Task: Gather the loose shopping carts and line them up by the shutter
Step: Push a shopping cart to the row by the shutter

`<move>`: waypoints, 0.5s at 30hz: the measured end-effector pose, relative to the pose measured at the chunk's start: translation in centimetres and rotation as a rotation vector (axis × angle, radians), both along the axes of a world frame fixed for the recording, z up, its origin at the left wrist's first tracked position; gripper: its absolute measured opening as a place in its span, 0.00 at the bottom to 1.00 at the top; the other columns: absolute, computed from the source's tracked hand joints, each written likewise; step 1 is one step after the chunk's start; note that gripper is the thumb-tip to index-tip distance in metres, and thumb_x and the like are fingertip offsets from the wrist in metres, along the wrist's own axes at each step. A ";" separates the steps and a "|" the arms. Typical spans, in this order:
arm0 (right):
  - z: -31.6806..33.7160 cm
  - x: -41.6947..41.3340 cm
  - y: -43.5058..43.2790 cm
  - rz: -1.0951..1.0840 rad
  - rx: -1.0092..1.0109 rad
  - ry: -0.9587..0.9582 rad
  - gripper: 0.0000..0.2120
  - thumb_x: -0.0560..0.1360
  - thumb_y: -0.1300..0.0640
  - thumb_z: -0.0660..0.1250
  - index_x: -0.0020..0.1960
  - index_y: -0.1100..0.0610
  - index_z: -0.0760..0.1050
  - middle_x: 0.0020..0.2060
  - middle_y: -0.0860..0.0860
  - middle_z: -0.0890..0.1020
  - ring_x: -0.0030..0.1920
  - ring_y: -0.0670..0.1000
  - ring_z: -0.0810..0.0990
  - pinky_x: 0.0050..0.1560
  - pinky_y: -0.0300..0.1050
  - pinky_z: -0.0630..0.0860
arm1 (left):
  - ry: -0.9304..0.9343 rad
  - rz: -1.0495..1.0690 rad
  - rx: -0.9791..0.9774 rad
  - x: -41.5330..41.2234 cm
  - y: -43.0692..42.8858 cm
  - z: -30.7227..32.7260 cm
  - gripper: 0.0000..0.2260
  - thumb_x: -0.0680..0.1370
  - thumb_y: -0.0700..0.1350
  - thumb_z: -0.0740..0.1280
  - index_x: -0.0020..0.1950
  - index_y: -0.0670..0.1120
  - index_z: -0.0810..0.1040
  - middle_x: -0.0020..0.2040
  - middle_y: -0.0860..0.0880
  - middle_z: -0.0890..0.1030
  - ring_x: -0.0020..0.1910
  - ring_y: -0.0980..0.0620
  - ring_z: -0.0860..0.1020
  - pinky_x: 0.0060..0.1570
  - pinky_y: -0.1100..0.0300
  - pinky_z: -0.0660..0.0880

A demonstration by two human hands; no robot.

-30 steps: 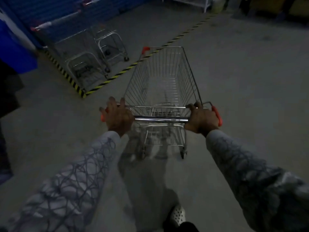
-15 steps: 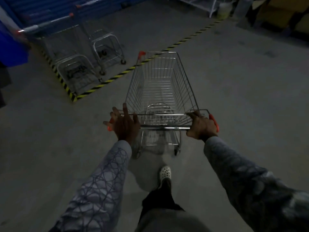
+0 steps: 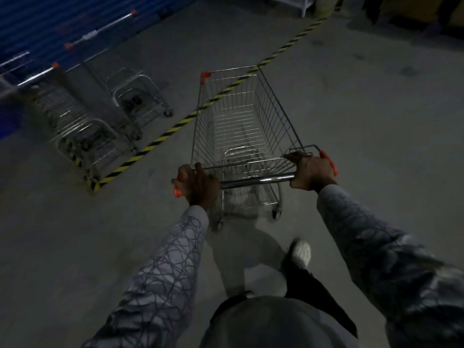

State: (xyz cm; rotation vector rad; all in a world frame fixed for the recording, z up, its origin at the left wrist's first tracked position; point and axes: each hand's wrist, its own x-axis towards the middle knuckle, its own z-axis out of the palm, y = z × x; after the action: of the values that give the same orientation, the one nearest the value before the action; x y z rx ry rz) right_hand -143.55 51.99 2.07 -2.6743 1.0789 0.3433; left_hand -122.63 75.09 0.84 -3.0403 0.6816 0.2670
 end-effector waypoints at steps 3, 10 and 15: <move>0.3 3.1 -8.1 0.055 -0.003 -0.004 0.42 0.62 0.42 0.63 0.77 0.35 0.61 0.76 0.41 0.68 0.69 0.51 0.77 0.76 0.55 0.60 | -0.062 -0.198 0.134 3.3 -6.8 -0.4 0.25 0.77 0.56 0.54 0.73 0.50 0.69 0.73 0.44 0.67 0.75 0.41 0.58 0.71 0.36 0.53; -0.4 13.0 -25.0 0.154 -0.063 0.050 0.41 0.68 0.44 0.65 0.80 0.40 0.57 0.78 0.47 0.65 0.68 0.61 0.76 0.70 0.59 0.69 | 0.073 -0.202 -0.018 9.9 -22.9 1.9 0.19 0.81 0.52 0.56 0.72 0.53 0.69 0.72 0.47 0.71 0.72 0.45 0.67 0.72 0.49 0.56; -1.5 19.9 -33.9 0.171 -0.085 0.060 0.42 0.73 0.48 0.73 0.81 0.46 0.56 0.80 0.50 0.62 0.73 0.67 0.68 0.73 0.67 0.61 | 0.070 -0.117 -0.038 14.5 -31.7 1.0 0.19 0.80 0.51 0.56 0.70 0.52 0.71 0.69 0.47 0.73 0.70 0.45 0.69 0.70 0.47 0.60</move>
State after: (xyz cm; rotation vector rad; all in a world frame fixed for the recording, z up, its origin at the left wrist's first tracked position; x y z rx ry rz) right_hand -123.65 18.12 0.59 -2.8573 0.9020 0.4207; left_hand -108.14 43.36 1.87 -3.0250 0.8748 0.3631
